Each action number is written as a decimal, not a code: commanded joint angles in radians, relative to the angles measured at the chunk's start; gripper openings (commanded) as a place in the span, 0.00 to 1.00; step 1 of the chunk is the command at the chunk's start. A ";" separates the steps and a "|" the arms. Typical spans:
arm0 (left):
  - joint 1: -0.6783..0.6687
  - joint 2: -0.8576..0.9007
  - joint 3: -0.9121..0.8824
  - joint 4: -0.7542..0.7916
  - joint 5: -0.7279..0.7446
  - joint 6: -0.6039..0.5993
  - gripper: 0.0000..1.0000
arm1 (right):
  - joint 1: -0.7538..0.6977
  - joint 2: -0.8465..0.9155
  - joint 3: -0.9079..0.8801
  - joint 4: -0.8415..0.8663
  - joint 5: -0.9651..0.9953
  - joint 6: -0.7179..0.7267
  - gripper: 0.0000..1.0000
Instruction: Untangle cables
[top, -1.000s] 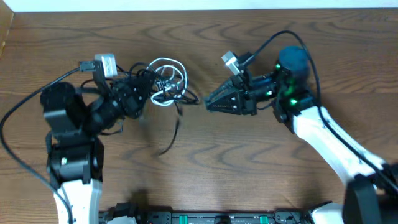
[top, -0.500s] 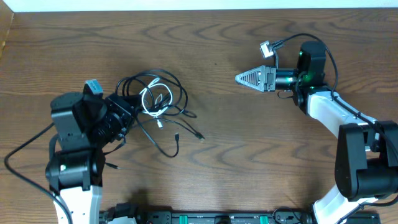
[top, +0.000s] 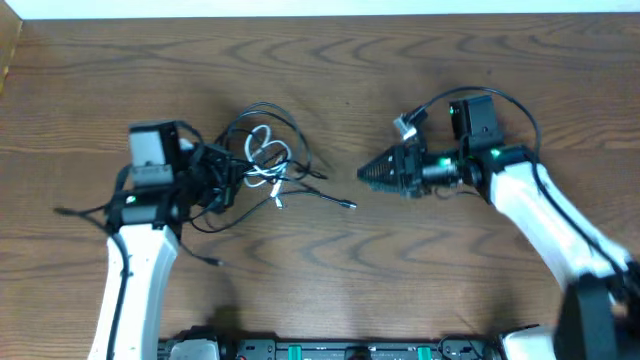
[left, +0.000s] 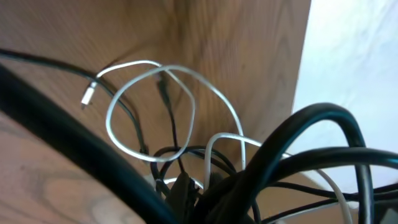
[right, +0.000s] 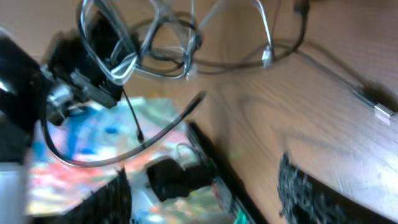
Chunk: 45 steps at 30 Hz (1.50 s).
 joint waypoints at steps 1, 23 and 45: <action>-0.066 0.039 0.009 0.030 0.002 0.009 0.08 | 0.051 -0.133 0.008 -0.021 0.104 -0.111 0.71; -0.282 0.060 0.009 0.135 -0.008 0.439 0.08 | 0.191 -0.218 0.008 0.148 0.409 0.500 0.38; -0.409 0.060 0.009 0.239 -0.098 0.476 0.07 | 0.203 -0.205 0.008 0.193 0.687 0.773 0.44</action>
